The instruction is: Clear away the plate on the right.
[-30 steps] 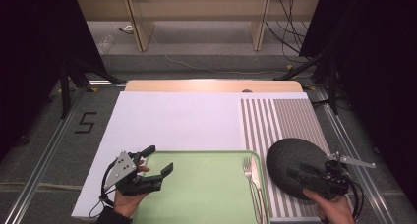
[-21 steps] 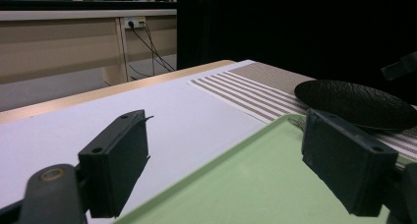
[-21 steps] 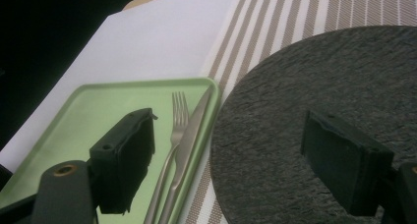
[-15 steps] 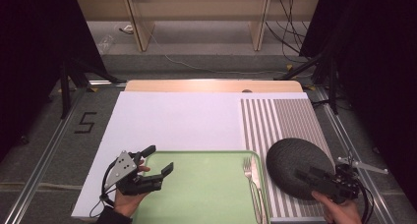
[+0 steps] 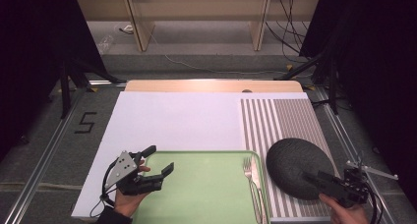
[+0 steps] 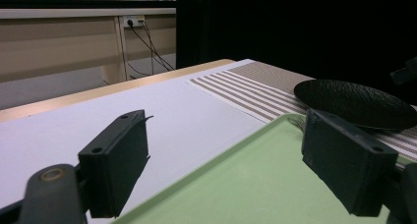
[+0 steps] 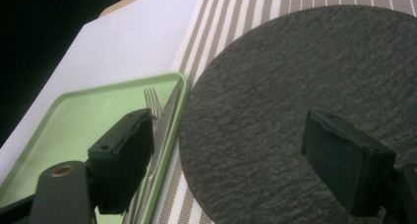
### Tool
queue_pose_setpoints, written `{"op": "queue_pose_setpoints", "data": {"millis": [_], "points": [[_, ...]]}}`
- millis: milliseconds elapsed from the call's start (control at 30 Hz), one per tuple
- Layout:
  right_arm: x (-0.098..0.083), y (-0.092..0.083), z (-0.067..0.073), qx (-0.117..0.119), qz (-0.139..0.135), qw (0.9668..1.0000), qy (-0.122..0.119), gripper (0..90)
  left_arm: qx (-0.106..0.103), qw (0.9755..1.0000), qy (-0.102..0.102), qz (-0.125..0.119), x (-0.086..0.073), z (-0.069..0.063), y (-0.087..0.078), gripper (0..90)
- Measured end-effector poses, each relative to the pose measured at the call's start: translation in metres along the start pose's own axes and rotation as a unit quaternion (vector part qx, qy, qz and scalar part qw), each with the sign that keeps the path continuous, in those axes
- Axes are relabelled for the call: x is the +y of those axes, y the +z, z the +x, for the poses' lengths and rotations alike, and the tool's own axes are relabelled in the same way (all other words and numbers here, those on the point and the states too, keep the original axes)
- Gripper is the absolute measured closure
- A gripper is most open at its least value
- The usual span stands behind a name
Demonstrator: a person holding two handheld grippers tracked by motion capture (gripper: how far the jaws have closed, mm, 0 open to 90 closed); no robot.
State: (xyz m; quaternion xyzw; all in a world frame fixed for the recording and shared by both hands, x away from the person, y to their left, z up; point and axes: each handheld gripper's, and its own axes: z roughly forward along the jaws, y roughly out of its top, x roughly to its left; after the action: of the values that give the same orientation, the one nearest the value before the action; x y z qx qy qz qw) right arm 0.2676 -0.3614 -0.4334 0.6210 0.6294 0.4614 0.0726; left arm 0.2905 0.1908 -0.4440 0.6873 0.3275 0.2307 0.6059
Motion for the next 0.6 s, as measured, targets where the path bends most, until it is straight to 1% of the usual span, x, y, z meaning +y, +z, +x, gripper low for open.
{"op": "queue_pose_setpoints", "data": {"millis": [133,267,400,467,567,600], "points": [[-0.001,-0.001,-0.004,-0.009,0.005,0.9999,0.003,20.8,0.0,1.0,0.0,0.0,0.0,0.0,0.001,17.5],[-0.002,-0.003,-0.01,-0.021,0.005,0.9997,0.011,20.9,-0.001,1.0,0.002,0.0,0.0,0.0,0.0,17.6],[-0.003,-0.007,-0.018,-0.031,0.002,0.9991,0.029,21.1,0.0,1.0,0.0,-0.002,-0.001,0.0,-0.001,17.6],[-0.004,-0.009,-0.022,-0.031,0.0,0.9987,0.041,21.3,-0.001,1.0,0.002,0.001,-0.001,0.0,0.0,17.6],[-0.006,-0.013,-0.027,-0.04,-0.003,0.9978,0.053,21.3,-0.002,1.0,0.006,-0.002,0.0,-0.001,-0.001,17.6],[-0.007,-0.016,-0.03,-0.043,-0.008,0.9972,0.061,21.4,-0.002,1.0,0.006,-0.003,0.0,-0.001,-0.002,17.6]]}}
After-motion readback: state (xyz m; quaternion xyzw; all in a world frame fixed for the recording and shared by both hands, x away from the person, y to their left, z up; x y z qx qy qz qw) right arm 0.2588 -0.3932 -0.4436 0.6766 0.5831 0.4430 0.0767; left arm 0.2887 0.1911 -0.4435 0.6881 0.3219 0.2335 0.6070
